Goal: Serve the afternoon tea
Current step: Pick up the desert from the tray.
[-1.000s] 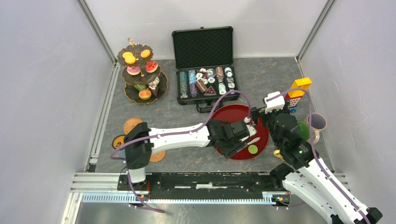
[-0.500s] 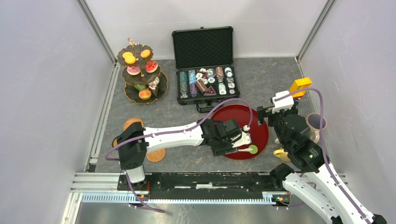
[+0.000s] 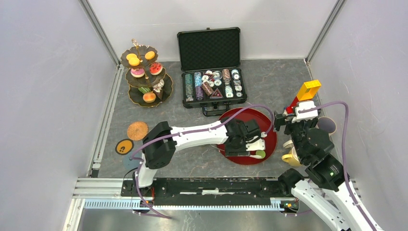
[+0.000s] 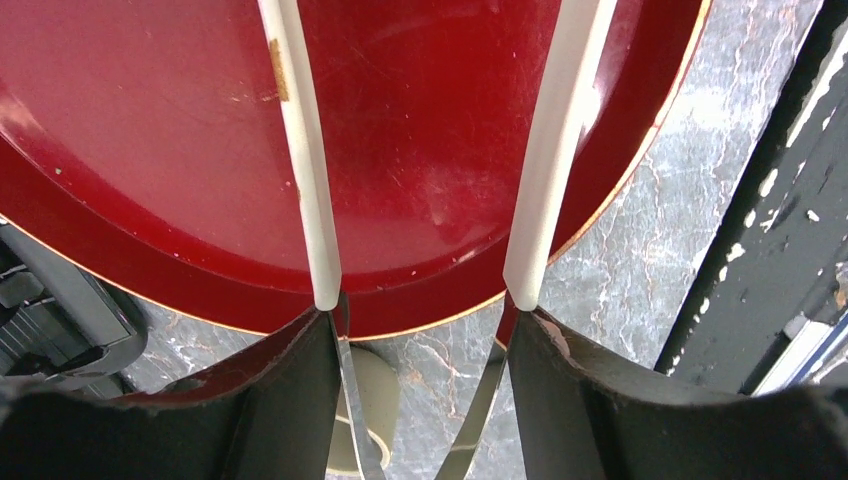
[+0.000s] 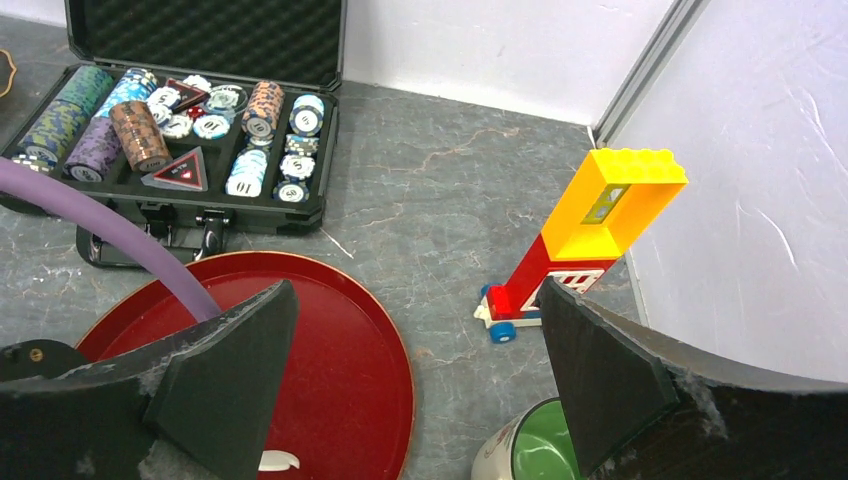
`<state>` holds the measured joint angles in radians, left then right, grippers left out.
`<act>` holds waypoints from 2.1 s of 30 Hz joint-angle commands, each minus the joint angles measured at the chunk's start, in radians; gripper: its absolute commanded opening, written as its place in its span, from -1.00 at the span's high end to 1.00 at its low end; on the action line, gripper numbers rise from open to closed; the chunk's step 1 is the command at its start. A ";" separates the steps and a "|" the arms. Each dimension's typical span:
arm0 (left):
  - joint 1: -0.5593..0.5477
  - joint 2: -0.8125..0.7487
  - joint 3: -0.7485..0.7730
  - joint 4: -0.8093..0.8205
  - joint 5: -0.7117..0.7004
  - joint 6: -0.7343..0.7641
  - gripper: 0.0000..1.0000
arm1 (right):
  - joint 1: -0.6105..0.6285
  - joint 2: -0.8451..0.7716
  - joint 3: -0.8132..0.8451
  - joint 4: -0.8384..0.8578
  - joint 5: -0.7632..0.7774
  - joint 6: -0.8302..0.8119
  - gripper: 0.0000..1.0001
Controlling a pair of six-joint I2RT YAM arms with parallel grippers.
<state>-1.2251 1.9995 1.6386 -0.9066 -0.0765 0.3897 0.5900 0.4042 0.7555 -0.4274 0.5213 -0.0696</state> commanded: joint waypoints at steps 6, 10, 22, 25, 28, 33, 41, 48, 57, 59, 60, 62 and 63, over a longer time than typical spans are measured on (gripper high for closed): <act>0.008 0.067 0.134 -0.148 -0.005 0.071 -0.31 | 0.004 -0.036 0.010 0.026 0.022 -0.009 -0.96; 0.009 0.115 0.187 -0.194 0.017 0.072 -0.31 | 0.005 -0.034 0.001 0.031 0.018 -0.007 -0.96; 0.004 0.248 0.367 -0.274 0.059 0.094 -0.30 | 0.005 -0.052 -0.005 0.044 0.020 -0.014 -0.96; -0.002 0.260 0.386 -0.273 0.067 0.093 -0.29 | 0.004 -0.054 -0.007 0.047 0.021 -0.016 -0.96; -0.009 0.275 0.398 -0.274 0.069 0.091 -0.28 | 0.005 -0.053 -0.011 0.051 0.020 -0.016 -0.96; -0.013 0.298 0.398 -0.278 0.051 0.082 -0.21 | 0.004 -0.052 -0.012 0.052 0.015 -0.016 -0.96; -0.014 0.281 0.365 -0.272 0.021 0.066 -0.04 | 0.004 -0.057 -0.012 0.053 0.013 -0.015 -0.96; -0.019 0.258 0.343 -0.267 -0.031 0.059 -0.23 | 0.005 -0.057 -0.011 0.052 0.010 -0.011 -0.96; -0.033 0.271 0.352 -0.268 -0.033 0.063 -0.26 | 0.004 -0.057 -0.016 0.056 0.007 -0.009 -0.96; -0.034 0.275 0.355 -0.269 -0.031 0.063 -0.22 | 0.005 -0.059 -0.016 0.055 0.008 -0.009 -0.96; -0.034 0.278 0.359 -0.273 -0.026 0.064 -0.19 | 0.004 -0.058 -0.017 0.057 0.007 -0.009 -0.96; -0.034 0.287 0.366 -0.280 -0.021 0.063 -0.10 | 0.004 -0.060 -0.019 0.060 0.007 -0.009 -0.96; -0.036 0.290 0.369 -0.284 -0.020 0.064 -0.06 | 0.004 -0.060 -0.019 0.062 0.007 -0.009 -0.96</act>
<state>-1.2510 2.2997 1.9797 -1.1759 -0.1024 0.4366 0.5900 0.3542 0.7429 -0.4046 0.5278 -0.0765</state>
